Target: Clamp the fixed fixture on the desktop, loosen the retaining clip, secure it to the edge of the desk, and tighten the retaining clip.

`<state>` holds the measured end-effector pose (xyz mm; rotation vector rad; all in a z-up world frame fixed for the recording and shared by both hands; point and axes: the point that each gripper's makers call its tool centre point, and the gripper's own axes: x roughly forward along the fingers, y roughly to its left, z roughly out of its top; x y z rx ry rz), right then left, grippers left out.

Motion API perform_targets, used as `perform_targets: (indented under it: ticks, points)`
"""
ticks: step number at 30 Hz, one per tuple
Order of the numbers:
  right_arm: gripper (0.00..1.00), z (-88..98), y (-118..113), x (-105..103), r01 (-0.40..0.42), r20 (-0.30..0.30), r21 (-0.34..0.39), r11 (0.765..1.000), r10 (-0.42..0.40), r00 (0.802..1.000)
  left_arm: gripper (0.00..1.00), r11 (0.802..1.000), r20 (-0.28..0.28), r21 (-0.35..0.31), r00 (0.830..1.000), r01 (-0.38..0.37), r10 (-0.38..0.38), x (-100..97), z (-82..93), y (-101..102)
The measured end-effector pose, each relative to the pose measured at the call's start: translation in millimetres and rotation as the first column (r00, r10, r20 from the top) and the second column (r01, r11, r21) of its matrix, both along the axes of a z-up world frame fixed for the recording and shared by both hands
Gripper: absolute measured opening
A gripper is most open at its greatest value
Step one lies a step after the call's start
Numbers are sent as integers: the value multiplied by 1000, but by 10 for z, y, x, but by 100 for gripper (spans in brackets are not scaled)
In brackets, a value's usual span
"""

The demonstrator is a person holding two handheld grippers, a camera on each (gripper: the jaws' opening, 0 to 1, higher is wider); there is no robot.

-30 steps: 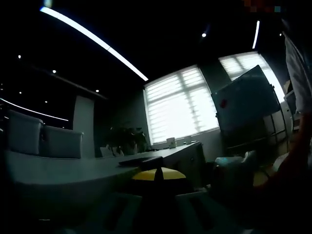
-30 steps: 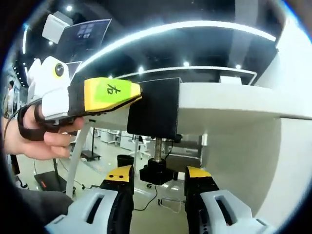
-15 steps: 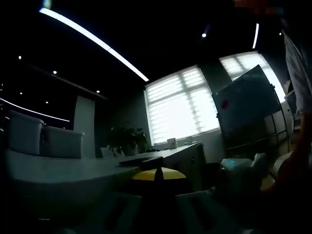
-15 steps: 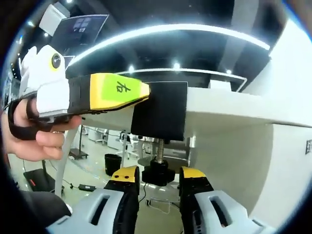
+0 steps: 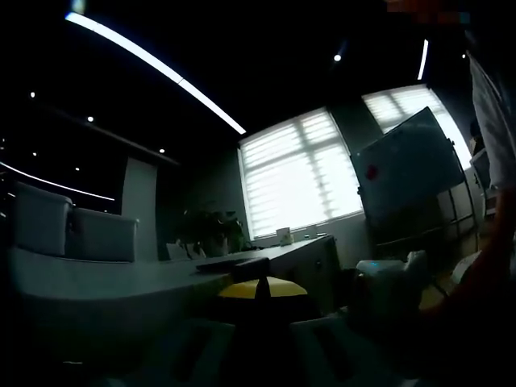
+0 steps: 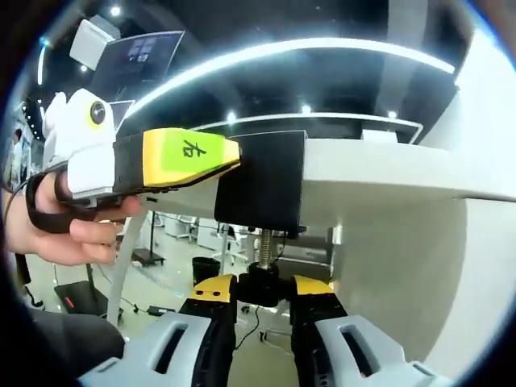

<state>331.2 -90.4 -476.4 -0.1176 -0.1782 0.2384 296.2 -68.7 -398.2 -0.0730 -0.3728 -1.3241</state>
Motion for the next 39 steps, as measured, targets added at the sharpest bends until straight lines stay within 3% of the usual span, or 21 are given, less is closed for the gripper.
perform_targets:
  ticks: [8,14,19,25,30,32,33,34,37,39]
  points:
    - [25,3,35,17,-151,-26,-36,988,150,988,1,1000,-3,-2,1000,2,-2,248,-10,52]
    - [25,1,70,44,-237,-49,-24,971,236,971,1,1000,4,1,1000,0,0,-39,5,-15]
    - [25,-15,83,48,-270,-63,4,963,269,961,1,1000,4,0,1000,3,-3,-84,6,-49]
    - [28,-57,48,43,-217,-80,69,974,222,972,1,1000,2,0,1000,2,-2,-125,8,-69]
    - [33,-114,-64,18,-120,-75,91,989,127,989,1,1000,7,8,1000,0,0,-146,-4,-76]
    - [34,-130,-108,2,-69,-70,45,997,72,995,1,1000,5,5,1000,1,-1,-139,-8,-74]
    - [34,-150,-117,-12,-42,-65,-57,998,38,997,1,1000,5,3,1000,0,0,-144,-8,-73]
    - [35,-138,-72,-49,-34,-53,-72,997,31,998,1,1000,6,2,1000,0,0,-147,-8,-72]
    - [35,-134,-60,-103,-11,-53,-36,999,9,999,1,1000,2,2,1000,5,-5,-150,-22,-79]
    - [35,-123,-113,-146,63,-48,-2,998,-63,997,1,1000,6,13,1000,4,-4,-168,-43,-100]
